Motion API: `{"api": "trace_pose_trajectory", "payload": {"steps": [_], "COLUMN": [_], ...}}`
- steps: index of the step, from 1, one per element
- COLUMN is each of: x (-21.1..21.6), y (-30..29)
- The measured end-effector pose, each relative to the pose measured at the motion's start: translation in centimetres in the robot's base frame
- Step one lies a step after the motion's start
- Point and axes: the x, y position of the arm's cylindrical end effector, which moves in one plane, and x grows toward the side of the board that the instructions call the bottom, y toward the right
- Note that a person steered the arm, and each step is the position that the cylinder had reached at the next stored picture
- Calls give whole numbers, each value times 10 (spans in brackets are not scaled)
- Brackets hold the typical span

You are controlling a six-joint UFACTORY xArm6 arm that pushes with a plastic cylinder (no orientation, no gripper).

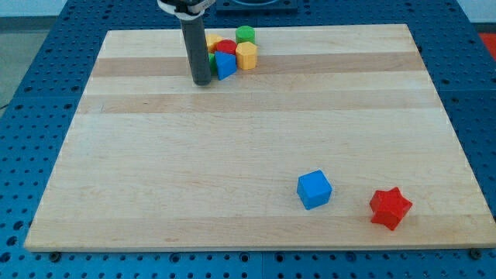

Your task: Point your arm at bottom right

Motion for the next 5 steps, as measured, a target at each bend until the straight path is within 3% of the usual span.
{"api": "trace_pose_trajectory", "payload": {"steps": [1,2,4,5], "x": [17,98,140,209], "y": [0,49,313,395]}}
